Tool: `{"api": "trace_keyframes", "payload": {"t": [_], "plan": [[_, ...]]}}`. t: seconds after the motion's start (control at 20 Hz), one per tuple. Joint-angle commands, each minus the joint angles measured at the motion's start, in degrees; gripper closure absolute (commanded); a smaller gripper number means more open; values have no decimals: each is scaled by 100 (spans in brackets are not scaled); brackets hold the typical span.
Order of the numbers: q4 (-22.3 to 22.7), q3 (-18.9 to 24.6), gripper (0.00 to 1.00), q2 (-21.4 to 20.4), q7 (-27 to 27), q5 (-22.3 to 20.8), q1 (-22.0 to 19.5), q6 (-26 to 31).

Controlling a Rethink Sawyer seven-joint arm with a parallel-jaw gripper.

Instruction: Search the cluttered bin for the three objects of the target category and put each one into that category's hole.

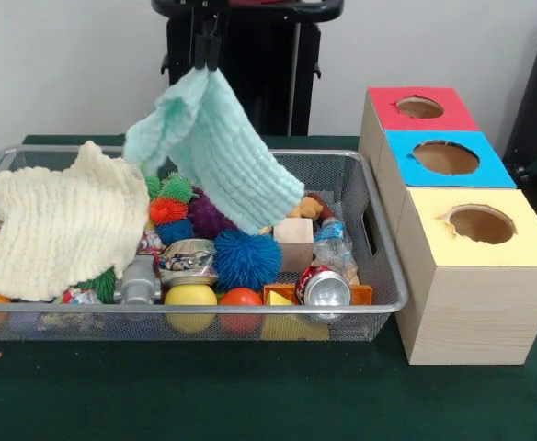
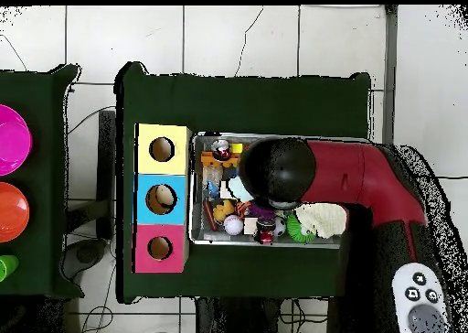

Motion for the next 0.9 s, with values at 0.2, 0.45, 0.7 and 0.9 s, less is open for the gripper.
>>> {"api": "trace_keyframes", "payload": {"t": [0.2, 0.45, 0.7, 0.9], "plan": [[845, 841, 100, -403, -1670, 38, -287, 330], [941, 951, 100, -335, -1540, -121, -392, 114], [815, 1012, 100, -72, -1408, -407, -481, -82], [658, 1021, 100, 176, -1299, -673, -507, -195]]}}
